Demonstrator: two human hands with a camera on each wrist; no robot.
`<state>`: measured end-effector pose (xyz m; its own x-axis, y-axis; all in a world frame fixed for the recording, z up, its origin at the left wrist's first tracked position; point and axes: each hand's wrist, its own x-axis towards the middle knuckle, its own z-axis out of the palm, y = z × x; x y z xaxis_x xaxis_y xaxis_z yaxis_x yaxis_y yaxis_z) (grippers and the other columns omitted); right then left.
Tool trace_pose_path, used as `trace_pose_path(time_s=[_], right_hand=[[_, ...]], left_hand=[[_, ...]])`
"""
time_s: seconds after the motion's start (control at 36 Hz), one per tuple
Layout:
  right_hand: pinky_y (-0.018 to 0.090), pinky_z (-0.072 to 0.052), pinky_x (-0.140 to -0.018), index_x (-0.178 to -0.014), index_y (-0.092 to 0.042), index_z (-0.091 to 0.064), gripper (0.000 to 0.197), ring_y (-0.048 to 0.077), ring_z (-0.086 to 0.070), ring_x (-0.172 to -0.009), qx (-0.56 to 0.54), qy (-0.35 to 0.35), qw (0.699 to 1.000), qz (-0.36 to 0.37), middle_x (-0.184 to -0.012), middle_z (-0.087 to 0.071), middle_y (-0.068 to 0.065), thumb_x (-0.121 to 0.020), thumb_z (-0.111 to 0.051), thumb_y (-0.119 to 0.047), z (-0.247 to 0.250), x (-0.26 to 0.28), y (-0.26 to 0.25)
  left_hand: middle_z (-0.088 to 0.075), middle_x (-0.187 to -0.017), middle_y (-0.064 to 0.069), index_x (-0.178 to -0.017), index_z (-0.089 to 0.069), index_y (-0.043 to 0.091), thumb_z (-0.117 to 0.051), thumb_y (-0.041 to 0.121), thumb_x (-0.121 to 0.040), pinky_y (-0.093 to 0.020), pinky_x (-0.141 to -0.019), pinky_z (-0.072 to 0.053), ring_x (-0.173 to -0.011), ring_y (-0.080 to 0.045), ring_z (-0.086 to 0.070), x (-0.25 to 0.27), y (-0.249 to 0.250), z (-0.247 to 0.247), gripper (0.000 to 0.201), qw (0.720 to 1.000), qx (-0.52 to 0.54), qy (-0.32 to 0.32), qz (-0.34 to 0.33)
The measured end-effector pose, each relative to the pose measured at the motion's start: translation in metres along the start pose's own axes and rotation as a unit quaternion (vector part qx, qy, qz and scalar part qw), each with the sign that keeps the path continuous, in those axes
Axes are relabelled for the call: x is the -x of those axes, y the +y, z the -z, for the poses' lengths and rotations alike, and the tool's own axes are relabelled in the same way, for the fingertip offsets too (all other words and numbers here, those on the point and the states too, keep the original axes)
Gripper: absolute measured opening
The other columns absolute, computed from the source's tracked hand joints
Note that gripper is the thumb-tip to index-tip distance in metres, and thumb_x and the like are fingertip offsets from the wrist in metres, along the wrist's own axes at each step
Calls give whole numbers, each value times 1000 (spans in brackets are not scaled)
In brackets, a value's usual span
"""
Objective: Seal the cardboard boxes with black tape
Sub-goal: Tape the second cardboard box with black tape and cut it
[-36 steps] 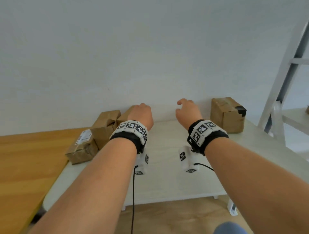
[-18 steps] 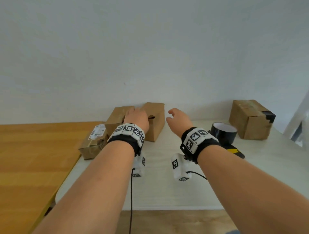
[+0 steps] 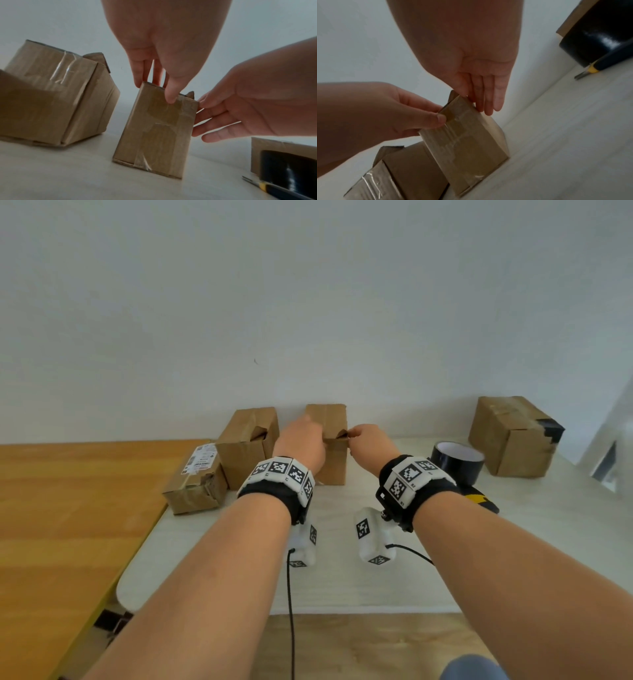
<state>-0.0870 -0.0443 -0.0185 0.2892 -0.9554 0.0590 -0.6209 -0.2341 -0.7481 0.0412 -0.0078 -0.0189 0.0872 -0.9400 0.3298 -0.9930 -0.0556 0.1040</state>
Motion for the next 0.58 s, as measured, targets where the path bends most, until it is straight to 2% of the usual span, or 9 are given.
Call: trace_pose_path(time_s=[0.06,0.11,0.19,0.25,0.33,0.42,0.5,0.58], right_hand=[[38,-51,-80,-105,-4,-67,31,31,-63,-90,-19,7,1000,-10,-96,-67,15,-91,-39,-4,5,5,5],[44,-54,-87,-105,-6,-66,31,32,-65,-94,-37,17,999,-15,-101,-68,15,-90,-39,-4,12,11,11],[47,-54,-87,-101,-9,-65,30,33,-66,-93,-71,25,997,-26,-99,-69,16,-89,-39,-4,22,20,21],[45,-55,-87,-97,-9,-65,27,32,-68,-90,-87,30,995,-37,-97,-70,17,-91,-39,-6,28,24,26],[42,-53,-84,-87,-5,-62,25,31,-68,-82,-117,38,991,-49,-96,-70,20,-94,-40,-13,38,31,30],[36,-53,-77,-96,-4,-64,33,23,-63,-71,-139,35,988,-53,-93,-68,13,-98,-39,-25,44,38,32],[36,-55,-80,-101,-4,-66,39,25,-66,-80,-148,27,987,-57,-97,-69,11,-96,-41,-34,44,42,33],[41,-56,-83,-99,-4,-67,44,31,-68,-92,-149,33,986,-68,-99,-70,14,-92,-44,-41,40,41,30]], left_hand=[[-56,-107,-12,-95,-62,7,-48,19,-94,-31,-73,-42,-94,-28,-57,5,7,1,18,1000,15,14,-15],[-55,-103,-11,-84,-58,10,-48,19,-93,-30,-69,-37,-89,-26,-55,10,15,1,16,999,34,28,-23],[-54,-95,-8,-74,-52,13,-49,19,-91,-29,-66,-36,-82,-23,-52,17,28,1,18,996,68,48,-23],[-57,-94,-6,-82,-63,9,-47,19,-91,-30,-69,-40,-87,-23,-55,21,39,0,21,994,87,57,-35],[-59,-98,-4,-98,-70,14,-44,20,-94,-34,-76,-47,-92,-23,-55,26,52,0,27,992,98,56,-60],[-60,-97,-6,-100,-71,16,-42,20,-95,-36,-75,-48,-91,-23,-56,30,58,-1,30,992,86,60,-64],[-62,-101,-6,-107,-71,18,-42,20,-96,-37,-78,-49,-94,-24,-57,33,59,-1,31,993,83,63,-58],[-62,-105,-7,-115,-69,19,-43,22,-97,-36,-81,-47,-99,-25,-57,33,57,0,31,993,83,56,-58]])
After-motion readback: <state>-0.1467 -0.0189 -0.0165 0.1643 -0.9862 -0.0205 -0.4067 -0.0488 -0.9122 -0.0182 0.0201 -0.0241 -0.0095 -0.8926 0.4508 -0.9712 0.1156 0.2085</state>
